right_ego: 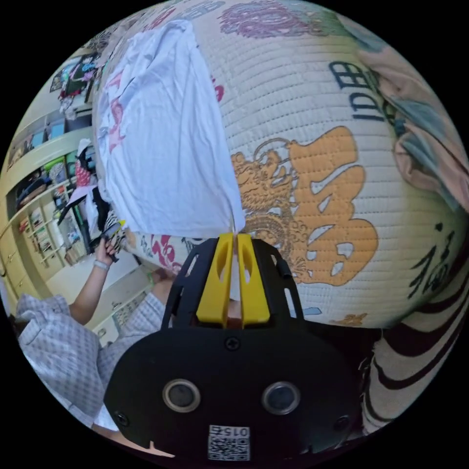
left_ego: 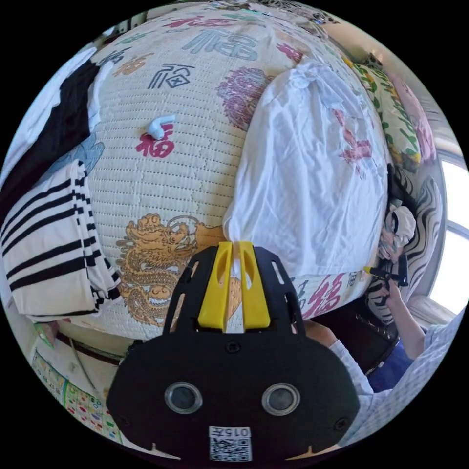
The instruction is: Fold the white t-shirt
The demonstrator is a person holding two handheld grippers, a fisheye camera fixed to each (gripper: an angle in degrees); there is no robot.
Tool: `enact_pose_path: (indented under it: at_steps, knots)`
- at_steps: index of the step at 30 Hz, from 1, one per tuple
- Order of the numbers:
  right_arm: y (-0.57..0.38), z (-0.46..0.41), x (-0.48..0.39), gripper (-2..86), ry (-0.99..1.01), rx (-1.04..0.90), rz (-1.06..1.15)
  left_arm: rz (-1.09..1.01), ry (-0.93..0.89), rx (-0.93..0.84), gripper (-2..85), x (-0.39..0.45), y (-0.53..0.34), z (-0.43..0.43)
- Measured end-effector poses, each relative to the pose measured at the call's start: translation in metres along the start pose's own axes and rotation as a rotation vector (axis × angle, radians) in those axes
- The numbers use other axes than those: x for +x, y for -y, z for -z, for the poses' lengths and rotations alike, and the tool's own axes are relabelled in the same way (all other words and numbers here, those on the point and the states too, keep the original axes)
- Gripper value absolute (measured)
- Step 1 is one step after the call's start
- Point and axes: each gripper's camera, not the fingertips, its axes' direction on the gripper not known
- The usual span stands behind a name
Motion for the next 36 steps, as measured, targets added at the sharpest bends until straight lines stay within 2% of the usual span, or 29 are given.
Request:
enact_pose_path:
  at_steps: [2,6,10,17,21,23,24,30,33,36]
  knots:
    - [0.000,0.000,0.000,1.3,0.084,-0.018,0.008,-0.044,-0.082,-0.029,1.1,0.000,0.005,0.007]
    - [-0.021,0.023,0.004,0.3,0.116,0.061,0.005,-0.039,-0.155,-0.012,0.1,-0.014,0.001,0.034]
    - [-0.042,0.039,0.005,0.1,0.136,0.062,0.005,-0.009,-0.278,-0.008,-0.3,-0.035,-0.017,0.063]
    - [-0.092,0.012,0.014,1.0,0.029,-0.134,-0.061,0.049,-0.233,-0.162,0.0,-0.057,-0.079,0.052]
    - [-0.099,0.003,0.024,4.3,0.038,-0.112,-0.148,0.169,-0.141,-0.221,2.5,-0.076,-0.099,0.032]
    - [-0.090,0.020,0.009,7.0,0.036,-0.034,-0.105,0.212,-0.138,-0.161,4.2,-0.079,-0.095,0.046]
    - [-0.078,0.035,-0.011,8.6,0.018,0.017,-0.033,0.192,-0.117,-0.136,4.6,-0.074,-0.089,0.053]
    - [0.033,0.062,-0.149,14.0,-0.078,0.186,0.437,-0.304,-0.058,0.108,6.5,0.052,0.032,0.092]
    - [0.093,0.040,-0.199,15.7,-0.110,0.151,0.544,-0.493,-0.057,0.176,8.2,0.114,0.094,0.086]
    - [0.137,0.010,-0.221,13.9,-0.177,0.065,0.563,-0.572,0.031,0.116,8.8,0.148,0.140,0.058]
